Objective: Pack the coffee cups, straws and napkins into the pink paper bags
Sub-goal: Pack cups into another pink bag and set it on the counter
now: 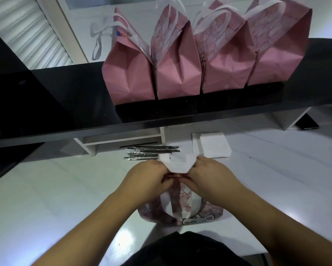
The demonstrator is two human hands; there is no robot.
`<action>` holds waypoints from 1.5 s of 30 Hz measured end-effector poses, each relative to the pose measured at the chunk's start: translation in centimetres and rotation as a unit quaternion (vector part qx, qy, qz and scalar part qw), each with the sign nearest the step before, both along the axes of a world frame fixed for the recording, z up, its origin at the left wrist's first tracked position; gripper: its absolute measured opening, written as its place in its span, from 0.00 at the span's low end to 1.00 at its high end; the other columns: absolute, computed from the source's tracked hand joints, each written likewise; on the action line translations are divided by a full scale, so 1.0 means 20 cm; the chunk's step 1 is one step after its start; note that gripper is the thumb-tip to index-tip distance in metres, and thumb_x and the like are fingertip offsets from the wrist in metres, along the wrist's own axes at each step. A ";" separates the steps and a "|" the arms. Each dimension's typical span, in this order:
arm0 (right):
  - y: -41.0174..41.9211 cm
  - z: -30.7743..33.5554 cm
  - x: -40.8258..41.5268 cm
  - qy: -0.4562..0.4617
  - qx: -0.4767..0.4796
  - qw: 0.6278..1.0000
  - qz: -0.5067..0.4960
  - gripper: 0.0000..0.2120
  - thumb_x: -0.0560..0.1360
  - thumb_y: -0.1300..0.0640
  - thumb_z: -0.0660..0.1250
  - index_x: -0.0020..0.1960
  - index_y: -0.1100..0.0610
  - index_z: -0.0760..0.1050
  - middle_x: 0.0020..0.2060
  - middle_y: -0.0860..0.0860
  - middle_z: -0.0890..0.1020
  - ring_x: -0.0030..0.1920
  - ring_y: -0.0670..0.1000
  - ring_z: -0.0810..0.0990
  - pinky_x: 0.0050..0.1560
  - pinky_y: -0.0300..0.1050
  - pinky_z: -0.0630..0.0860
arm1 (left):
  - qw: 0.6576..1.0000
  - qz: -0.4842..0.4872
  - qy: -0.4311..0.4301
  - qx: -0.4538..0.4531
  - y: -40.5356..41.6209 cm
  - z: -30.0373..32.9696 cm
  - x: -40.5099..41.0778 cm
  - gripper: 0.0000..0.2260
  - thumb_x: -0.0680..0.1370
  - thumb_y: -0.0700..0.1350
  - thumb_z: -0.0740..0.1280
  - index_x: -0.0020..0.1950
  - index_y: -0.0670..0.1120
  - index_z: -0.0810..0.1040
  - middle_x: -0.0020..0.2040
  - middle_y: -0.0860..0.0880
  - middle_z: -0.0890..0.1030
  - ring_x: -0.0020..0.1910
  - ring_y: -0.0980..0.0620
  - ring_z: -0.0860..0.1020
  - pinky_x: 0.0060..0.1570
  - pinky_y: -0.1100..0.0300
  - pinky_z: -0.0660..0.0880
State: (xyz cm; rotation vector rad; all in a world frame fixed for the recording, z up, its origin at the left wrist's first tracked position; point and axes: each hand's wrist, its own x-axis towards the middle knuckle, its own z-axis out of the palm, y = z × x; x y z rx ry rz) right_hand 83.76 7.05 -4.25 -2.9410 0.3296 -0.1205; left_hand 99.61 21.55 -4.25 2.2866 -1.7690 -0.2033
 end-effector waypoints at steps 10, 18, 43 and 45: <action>-0.10 0.01 -0.12 0.028 0.078 0.996 -0.013 0.13 0.82 0.46 0.64 0.58 0.48 0.85 0.49 0.46 0.83 0.49 0.48 0.80 0.49 0.45 0.79 | 0.996 -0.022 -0.085 -0.034 -0.03 -0.07 -0.05 0.10 0.81 0.57 0.67 0.52 0.56 0.88 0.42 0.52 0.85 0.41 0.48 0.82 0.34 0.59 0.68; -0.22 0.00 -0.28 0.013 0.070 0.997 -0.033 0.11 0.82 0.46 0.64 0.55 0.49 0.84 0.45 0.45 0.82 0.45 0.48 0.79 0.45 0.43 0.78 | 0.996 0.029 -0.083 -0.023 -0.01 -0.06 -0.02 0.18 0.82 0.62 0.63 0.45 0.51 0.83 0.40 0.51 0.83 0.39 0.47 0.81 0.33 0.57 0.64; -0.01 -0.01 -0.23 0.053 -0.016 0.997 -0.049 0.20 0.74 0.44 0.70 0.66 0.44 0.78 0.51 0.43 0.81 0.50 0.49 0.78 0.50 0.43 0.76 | 0.982 0.105 0.127 -0.095 0.25 -0.09 0.20 0.08 0.79 0.49 0.73 0.55 0.61 0.86 0.44 0.77 0.77 0.51 0.72 0.75 0.47 0.70 0.70; 0.01 0.01 -0.22 0.043 -0.002 0.997 -0.064 0.13 0.77 0.50 0.69 0.61 0.45 0.82 0.47 0.44 0.82 0.46 0.49 0.79 0.45 0.42 0.77 | 0.978 0.107 0.137 -0.116 0.24 -0.08 0.19 0.07 0.79 0.50 0.72 0.55 0.61 0.85 0.45 0.78 0.76 0.52 0.73 0.75 0.50 0.70 0.69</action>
